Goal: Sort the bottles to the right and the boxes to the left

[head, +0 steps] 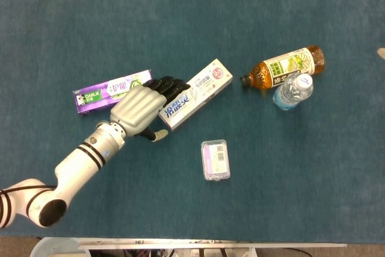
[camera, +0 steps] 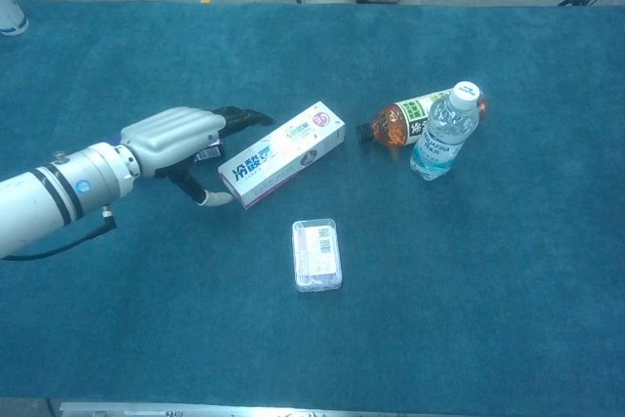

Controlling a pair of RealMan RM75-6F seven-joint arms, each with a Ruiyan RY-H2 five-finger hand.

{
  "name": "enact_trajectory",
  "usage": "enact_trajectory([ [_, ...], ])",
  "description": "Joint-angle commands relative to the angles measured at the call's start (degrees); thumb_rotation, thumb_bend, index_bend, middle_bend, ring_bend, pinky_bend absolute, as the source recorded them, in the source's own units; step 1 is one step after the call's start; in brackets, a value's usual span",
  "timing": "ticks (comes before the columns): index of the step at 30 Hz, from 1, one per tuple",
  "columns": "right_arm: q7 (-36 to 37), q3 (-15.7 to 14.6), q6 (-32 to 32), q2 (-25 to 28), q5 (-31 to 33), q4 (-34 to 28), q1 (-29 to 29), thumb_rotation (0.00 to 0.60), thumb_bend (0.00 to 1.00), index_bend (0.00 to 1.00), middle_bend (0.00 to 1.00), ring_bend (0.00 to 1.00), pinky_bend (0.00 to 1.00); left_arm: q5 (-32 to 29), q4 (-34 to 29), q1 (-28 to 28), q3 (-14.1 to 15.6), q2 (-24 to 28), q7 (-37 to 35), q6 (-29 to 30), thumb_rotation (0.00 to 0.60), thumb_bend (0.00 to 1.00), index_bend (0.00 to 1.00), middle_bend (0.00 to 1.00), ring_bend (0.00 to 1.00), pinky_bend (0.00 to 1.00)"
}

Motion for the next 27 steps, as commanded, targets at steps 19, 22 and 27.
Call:
enact_trajectory([
  [19, -0.1, 0.2, -0.2, 0.1, 0.4, 0.0, 0.0, 0.600, 0.03, 0.10, 0.30, 0.19, 0.41, -2.9, 3.3, -0.6, -1.4, -6.9, 3.9, 2.9, 0.600, 0.24, 0.00, 0.00, 0.00, 0.10],
  [22, 0.0, 0.2, -0.2, 0.1, 0.4, 0.0, 0.0, 0.600, 0.03, 0.10, 0.30, 0.19, 0.41, -2.1, 4.9, -0.7, -1.4, -7.8, 3.9, 3.3, 0.600, 0.24, 0.00, 0.00, 0.00, 0.09],
  [27, 0.0, 0.2, -0.3, 0.2, 0.7, 0.0, -0.1, 0.600, 0.03, 0.10, 0.30, 0.19, 0.41, -1.3, 6.8, -0.9, -1.1, -8.8, 3.9, 3.4, 0.600, 0.24, 0.00, 0.00, 0.00, 0.09],
])
